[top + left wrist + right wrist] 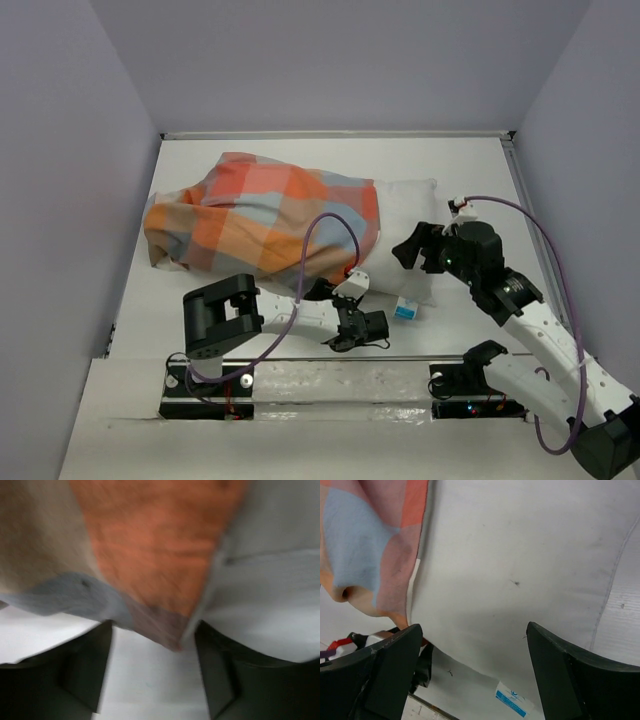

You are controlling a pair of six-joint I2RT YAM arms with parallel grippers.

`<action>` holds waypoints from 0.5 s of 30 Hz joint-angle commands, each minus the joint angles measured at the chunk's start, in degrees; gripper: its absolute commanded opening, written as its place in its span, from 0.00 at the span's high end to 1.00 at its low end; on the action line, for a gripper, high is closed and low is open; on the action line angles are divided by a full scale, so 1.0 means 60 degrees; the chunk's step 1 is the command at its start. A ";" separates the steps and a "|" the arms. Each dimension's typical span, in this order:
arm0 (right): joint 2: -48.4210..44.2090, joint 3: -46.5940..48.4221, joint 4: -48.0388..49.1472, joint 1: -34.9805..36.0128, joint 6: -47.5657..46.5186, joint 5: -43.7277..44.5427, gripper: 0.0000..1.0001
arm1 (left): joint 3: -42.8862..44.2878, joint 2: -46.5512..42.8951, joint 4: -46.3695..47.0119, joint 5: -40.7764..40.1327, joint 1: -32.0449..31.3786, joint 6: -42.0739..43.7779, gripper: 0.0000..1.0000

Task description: Put the pillow into the pillowcase

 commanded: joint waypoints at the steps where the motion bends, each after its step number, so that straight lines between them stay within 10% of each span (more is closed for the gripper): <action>1: -0.0609 -0.0281 -0.0297 0.0022 0.0487 0.1746 0.06 | -0.0029 -0.0367 -0.0450 -0.0866 0.0494 -0.0905 0.51; 5: -0.0626 -0.0704 -0.0767 0.0022 0.0956 0.2660 0.00 | -0.0089 -0.1171 -0.0304 -0.1100 0.0452 -0.0761 1.00; 12: 0.0107 -0.1598 0.0185 0.0022 0.1411 0.0628 0.01 | 0.0072 -0.2669 0.2139 -0.0034 -0.0047 0.1317 1.00; 15: 0.0282 -0.2301 0.2566 0.0123 0.1967 -0.2145 0.44 | -0.0029 -0.4115 0.4173 0.1253 -0.0091 0.2723 1.00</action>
